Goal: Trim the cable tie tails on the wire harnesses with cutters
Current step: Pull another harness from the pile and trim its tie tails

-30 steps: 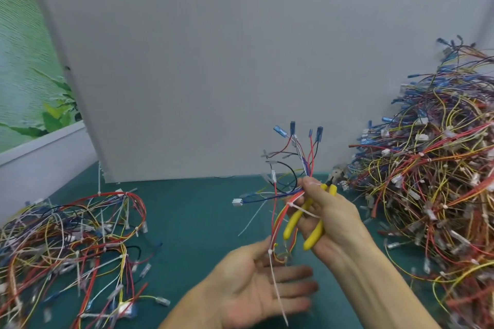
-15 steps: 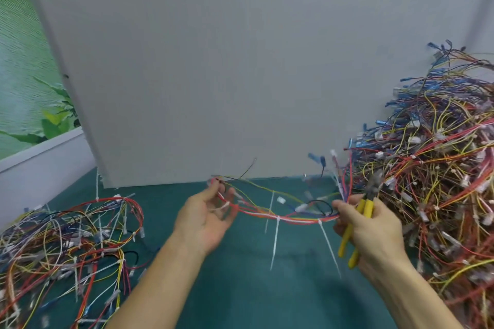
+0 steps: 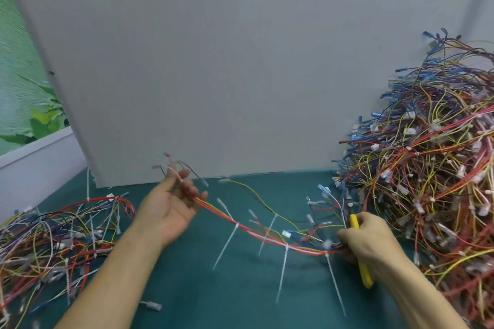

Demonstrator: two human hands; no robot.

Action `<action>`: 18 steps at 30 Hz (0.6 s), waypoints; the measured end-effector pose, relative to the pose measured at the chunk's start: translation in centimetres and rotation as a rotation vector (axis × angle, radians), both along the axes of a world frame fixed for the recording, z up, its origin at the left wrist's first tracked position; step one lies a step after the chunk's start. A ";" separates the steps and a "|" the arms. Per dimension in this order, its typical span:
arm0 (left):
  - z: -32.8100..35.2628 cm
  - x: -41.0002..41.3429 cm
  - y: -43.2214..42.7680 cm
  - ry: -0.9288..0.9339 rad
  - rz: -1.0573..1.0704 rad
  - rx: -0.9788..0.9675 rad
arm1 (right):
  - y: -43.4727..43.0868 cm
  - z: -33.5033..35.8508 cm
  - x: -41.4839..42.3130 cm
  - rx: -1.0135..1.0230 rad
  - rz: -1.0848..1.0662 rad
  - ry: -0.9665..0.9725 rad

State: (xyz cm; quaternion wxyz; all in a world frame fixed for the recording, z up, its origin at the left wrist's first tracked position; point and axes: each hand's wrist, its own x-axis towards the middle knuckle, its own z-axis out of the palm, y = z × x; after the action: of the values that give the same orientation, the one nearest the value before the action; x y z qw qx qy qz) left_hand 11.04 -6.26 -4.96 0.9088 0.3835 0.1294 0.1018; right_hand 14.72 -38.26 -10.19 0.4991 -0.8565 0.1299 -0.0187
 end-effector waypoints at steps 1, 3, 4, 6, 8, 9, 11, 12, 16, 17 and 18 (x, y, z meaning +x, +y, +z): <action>0.7 0.0 0.4 -0.042 0.022 0.037 | -0.1 0.2 -0.1 0.010 -0.009 -0.011; 1.1 0.0 0.7 0.002 0.045 0.187 | -0.5 0.7 -0.2 0.010 -0.007 -0.018; 0.8 0.0 0.6 0.083 0.055 0.287 | -0.8 0.9 -0.3 -0.029 0.009 -0.012; -0.7 -0.1 0.2 0.271 0.063 0.462 | -1.4 1.3 -0.6 -0.164 0.081 0.051; -2.9 -0.3 -0.3 0.409 0.039 0.549 | -1.6 1.7 -0.9 -0.272 0.157 0.133; -3.9 -0.4 -0.5 0.459 0.028 0.575 | -1.6 1.7 -1.0 -0.318 0.177 0.162; -5.5 -0.5 -0.6 0.518 0.024 0.646 | -1.7 1.6 -1.0 -0.407 0.188 0.205; -6.0 -0.5 -0.6 0.535 0.038 0.691 | -1.7 1.4 -0.9 -0.442 0.191 0.219; -6.5 -0.7 0.0 0.631 0.166 1.173 | -1.4 0.9 -0.6 -0.485 0.190 0.226; -6.4 -0.8 0.1 0.654 0.177 1.313 | -1.1 0.8 -0.7 -0.466 0.198 0.230; -6.2 -1.0 0.1 0.662 0.180 1.420 | -0.9 0.8 -0.7 -0.442 0.212 0.238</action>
State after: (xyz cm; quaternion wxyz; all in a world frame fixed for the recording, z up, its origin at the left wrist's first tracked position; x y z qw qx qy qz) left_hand 10.03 -6.19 -11.20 0.3488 0.8706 0.3279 0.1137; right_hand 14.00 -39.13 -9.44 0.2803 -0.9497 0.0902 0.1065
